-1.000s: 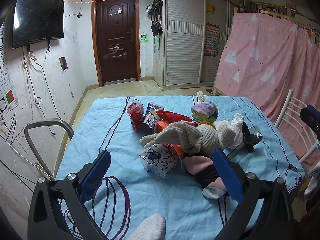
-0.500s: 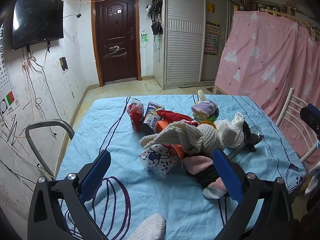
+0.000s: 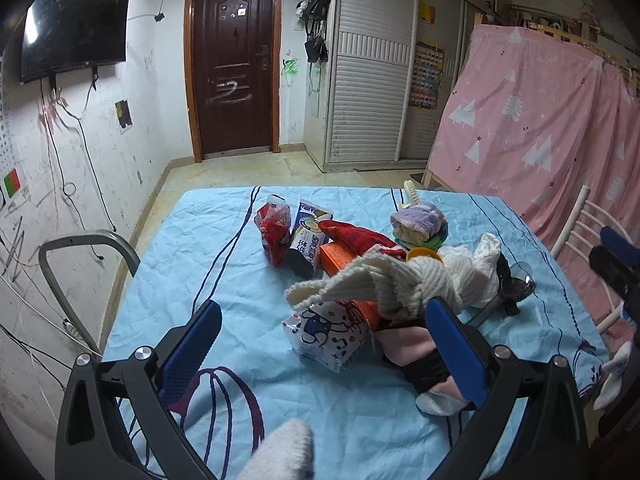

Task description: Collect trash

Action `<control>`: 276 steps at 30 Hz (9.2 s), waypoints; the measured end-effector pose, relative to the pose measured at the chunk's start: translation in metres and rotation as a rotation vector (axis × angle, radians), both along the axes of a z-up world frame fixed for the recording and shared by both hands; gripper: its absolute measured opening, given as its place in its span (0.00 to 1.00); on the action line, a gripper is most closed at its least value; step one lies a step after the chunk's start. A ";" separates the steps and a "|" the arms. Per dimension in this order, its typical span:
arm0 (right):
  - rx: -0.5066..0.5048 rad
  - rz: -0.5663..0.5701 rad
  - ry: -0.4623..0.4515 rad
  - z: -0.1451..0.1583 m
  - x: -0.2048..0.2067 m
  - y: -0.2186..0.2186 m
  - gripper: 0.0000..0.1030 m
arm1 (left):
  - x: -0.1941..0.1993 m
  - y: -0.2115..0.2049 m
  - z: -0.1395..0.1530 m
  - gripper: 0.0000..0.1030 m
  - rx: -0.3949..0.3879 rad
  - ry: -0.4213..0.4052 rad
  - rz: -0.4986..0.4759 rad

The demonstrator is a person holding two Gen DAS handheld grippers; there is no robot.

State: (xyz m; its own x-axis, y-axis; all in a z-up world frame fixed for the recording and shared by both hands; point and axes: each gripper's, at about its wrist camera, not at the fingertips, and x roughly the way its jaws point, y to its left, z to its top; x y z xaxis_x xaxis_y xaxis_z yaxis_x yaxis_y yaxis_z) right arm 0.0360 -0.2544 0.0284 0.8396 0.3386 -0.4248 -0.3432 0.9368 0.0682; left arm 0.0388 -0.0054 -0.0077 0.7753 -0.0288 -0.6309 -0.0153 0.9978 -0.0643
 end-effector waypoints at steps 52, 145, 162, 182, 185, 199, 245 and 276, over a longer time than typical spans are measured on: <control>-0.292 0.193 0.327 -0.067 0.105 0.075 0.26 | 0.020 0.035 0.040 0.05 -0.233 -0.169 -0.148; 0.239 -0.208 0.259 -0.047 0.048 -0.121 0.83 | 0.035 -0.145 0.052 0.77 -0.104 -0.050 -0.228; 0.116 -0.087 0.281 -0.033 0.070 -0.026 0.85 | 0.035 -0.010 0.025 0.79 -0.123 0.010 -0.017; -0.027 -0.044 0.377 -0.054 0.107 0.025 0.89 | 0.060 0.031 -0.046 0.62 -0.144 0.203 -0.047; -0.041 -0.037 0.394 -0.057 0.112 0.029 0.89 | 0.062 0.028 -0.051 0.36 -0.145 0.212 -0.072; -0.041 0.008 0.483 -0.069 0.123 0.038 0.67 | 0.047 0.046 -0.029 0.24 -0.210 0.094 -0.049; 0.289 -0.290 0.179 -0.024 0.058 -0.159 0.21 | 0.017 -0.100 0.048 0.25 -0.119 -0.080 -0.249; 0.443 -0.607 0.207 -0.082 0.025 -0.300 0.74 | 0.060 -0.330 0.033 0.25 -0.147 0.040 -0.609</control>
